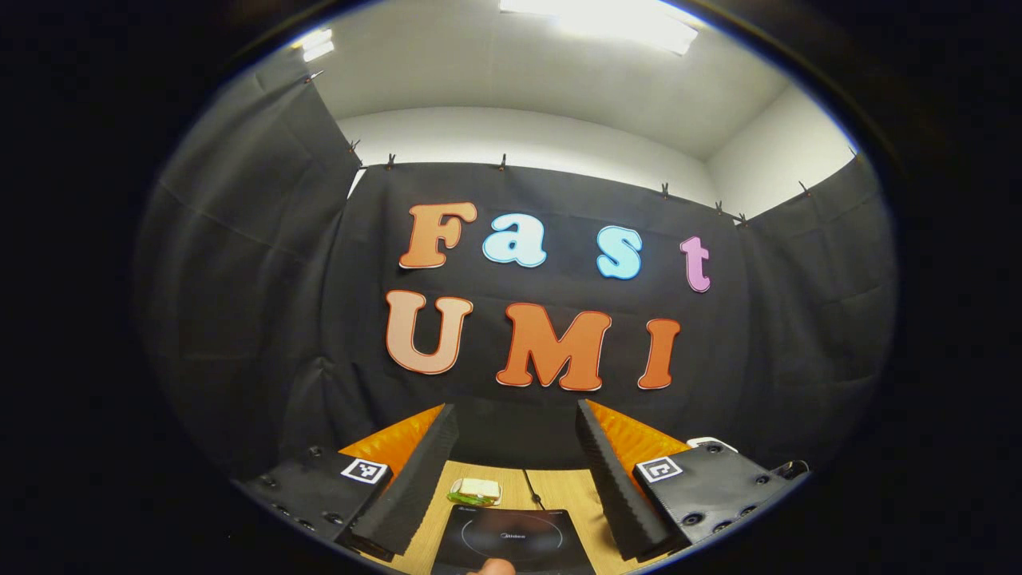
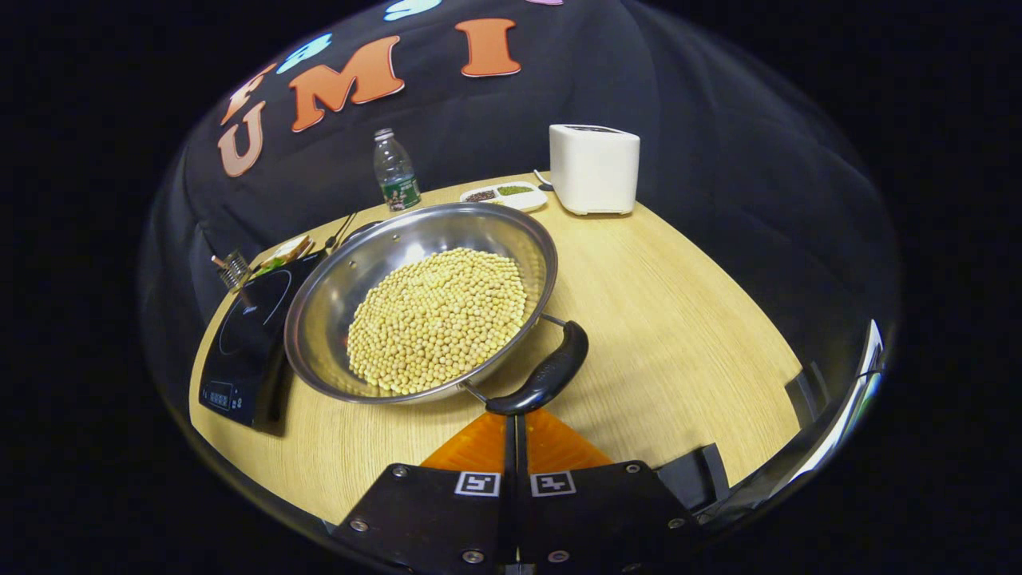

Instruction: First push the handle of the pot to place it horizontally, then grasp the pot with both hands and set it on the induction cooktop.

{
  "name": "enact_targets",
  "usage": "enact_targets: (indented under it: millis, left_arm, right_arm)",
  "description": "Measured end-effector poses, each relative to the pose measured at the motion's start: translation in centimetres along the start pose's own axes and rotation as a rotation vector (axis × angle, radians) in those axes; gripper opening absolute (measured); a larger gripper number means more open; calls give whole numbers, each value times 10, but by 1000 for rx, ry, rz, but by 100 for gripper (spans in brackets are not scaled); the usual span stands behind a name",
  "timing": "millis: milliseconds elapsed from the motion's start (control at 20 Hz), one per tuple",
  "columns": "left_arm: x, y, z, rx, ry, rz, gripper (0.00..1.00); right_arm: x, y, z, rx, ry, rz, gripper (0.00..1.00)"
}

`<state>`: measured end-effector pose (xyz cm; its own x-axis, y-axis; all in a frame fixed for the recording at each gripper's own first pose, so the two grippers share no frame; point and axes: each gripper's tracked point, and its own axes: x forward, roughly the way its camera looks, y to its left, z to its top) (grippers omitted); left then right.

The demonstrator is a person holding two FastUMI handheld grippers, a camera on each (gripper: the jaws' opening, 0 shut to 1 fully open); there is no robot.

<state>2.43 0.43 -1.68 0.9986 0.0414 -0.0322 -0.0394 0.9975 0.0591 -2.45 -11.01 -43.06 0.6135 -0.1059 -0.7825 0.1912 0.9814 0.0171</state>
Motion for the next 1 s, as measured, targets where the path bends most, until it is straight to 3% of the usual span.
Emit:
enact_targets:
  millis: [350,1000]
  left_arm:
    - [1,-6,-4,-2,13,-21,96]
    - [28,14,-31,-5,61,35,98]
  right_arm:
    - [28,-23,26,107,-2,-29,0]
    - [88,-43,76,167,-1,-77,0]
